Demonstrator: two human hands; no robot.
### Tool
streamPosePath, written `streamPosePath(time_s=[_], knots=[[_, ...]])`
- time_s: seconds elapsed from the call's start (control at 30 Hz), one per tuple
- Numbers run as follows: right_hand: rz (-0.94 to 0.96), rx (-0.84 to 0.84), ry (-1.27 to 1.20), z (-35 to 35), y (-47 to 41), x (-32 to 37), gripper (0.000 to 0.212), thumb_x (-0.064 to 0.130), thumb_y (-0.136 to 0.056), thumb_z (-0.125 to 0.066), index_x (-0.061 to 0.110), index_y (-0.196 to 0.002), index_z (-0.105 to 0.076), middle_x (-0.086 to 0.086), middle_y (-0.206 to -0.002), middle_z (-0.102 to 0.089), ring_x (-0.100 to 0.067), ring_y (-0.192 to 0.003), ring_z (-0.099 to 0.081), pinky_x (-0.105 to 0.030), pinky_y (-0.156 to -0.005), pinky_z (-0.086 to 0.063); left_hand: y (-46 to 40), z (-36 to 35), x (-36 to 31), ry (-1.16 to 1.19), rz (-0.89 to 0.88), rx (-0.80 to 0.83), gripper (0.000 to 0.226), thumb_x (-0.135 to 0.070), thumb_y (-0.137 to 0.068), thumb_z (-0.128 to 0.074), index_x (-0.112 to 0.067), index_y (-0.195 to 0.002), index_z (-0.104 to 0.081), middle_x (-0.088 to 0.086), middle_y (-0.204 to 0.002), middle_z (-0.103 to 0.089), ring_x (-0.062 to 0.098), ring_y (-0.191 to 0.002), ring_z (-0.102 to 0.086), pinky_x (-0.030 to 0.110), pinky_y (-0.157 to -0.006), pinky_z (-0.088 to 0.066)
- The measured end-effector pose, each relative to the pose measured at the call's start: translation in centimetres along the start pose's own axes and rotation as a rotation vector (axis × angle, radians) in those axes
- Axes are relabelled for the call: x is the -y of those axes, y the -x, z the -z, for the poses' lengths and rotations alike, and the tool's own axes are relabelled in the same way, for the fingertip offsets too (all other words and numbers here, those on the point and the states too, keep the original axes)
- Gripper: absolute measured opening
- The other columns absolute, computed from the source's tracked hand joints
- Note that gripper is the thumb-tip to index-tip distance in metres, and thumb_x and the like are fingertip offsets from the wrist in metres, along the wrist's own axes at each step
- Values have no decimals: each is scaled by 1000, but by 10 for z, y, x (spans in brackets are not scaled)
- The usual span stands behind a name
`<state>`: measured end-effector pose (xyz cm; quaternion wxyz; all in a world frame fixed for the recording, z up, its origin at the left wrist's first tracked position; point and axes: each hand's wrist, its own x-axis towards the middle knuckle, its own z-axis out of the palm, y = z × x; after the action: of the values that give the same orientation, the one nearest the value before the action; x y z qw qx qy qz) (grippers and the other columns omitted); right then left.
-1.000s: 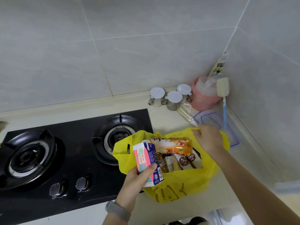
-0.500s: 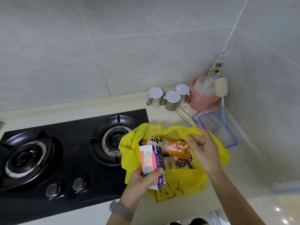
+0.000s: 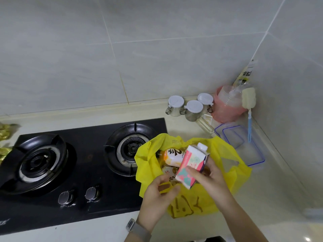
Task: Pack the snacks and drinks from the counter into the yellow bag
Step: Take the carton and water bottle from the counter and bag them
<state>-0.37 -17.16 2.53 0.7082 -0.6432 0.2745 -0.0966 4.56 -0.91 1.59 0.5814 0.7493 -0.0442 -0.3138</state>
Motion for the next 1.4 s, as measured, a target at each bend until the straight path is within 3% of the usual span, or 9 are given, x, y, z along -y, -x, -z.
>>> streamPosePath(time_s=[0.2, 0.33, 0.43, 0.53, 0.63, 0.73, 1.07, 1.2, 1.4], knots=[[303, 53, 749, 14, -31, -7, 64, 39, -67, -74, 25, -125, -49, 7, -111, -54, -12, -100, -56, -24, -80, -49, -7, 21, 28, -655, -192, -236, 35, -38, -81, -58, -36, -116, -57, -11, -125, -51, 15, -125, -37, 13, -96, -13], [407, 185, 1165, 13, -34, -15, 66, 51, -69, -63, 35, -130, -44, 13, -121, -50, -16, -113, -45, -26, -90, -40, -7, 24, 32, -660, -186, -223, 34, -31, -84, -61, -34, -118, -56, -12, -126, -50, 11, -126, -37, 12, -93, -8], [269, 193, 1355, 15, -34, -28, 74, 54, -75, -63, 40, -140, -30, 12, -134, -41, -18, -127, -33, -33, -100, -34, -6, 25, 31, -629, -185, -221, 33, -35, -82, -55, -34, -116, -56, -17, -121, -53, 5, -119, -43, 13, -88, -10], [142, 123, 1337, 20, -33, -39, 84, 63, -76, -61, 40, -146, -20, 6, -134, -36, -19, -123, -29, -33, -101, -36, -5, 26, 29, -575, -132, -221, 31, -31, -85, -55, -34, -116, -56, -21, -116, -49, 4, -112, -46, 16, -93, -14], [91, 53, 1345, 25, -31, -46, 86, 64, -77, -59, 39, -147, -17, 1, -130, -31, -19, -120, -26, -29, -103, -34, -4, 28, 27, -412, -53, -215, 33, -19, -84, -61, -27, -116, -58, -17, -110, -52, 20, -104, -59, 28, -93, -41], [54, 58, 1348, 28, -34, -45, 83, 58, -81, -58, 38, -148, -15, 0, -132, -30, -20, -122, -25, -29, -105, -32, -2, 29, 25, -266, 34, -218, 33, -17, -85, -60, -25, -117, -57, -15, -103, -55, 7, -99, -55, 16, -80, -40], [48, 96, 1361, 32, -36, -41, 82, 52, -83, -59, 37, -149, -13, 1, -135, -31, -21, -123, -27, -31, -103, -35, 11, 25, 19, -24, -104, -384, 42, 0, -81, -63, -36, -101, -60, -10, -116, -63, 6, -110, -58, 14, -92, -45], [132, 62, 1353, 33, -32, -40, 77, 54, -77, -64, 33, -144, -32, -1, -134, -38, -25, -121, -34, -39, -98, -36, 19, 22, 15, 27, -169, -399, 44, 6, -81, -60, -29, -107, -61, -13, -116, -63, 1, -111, -58, 19, -99, -43], [508, 75, 1013, 27, -25, -30, 45, 14, -75, -70, 28, -117, -61, 5, -113, -57, -23, -105, -53, -36, -87, -42, 30, 18, 27, 17, -96, -392, 34, 4, -83, -57, -23, -101, -65, -8, -105, -69, 4, -107, -60, 16, -87, -49]])
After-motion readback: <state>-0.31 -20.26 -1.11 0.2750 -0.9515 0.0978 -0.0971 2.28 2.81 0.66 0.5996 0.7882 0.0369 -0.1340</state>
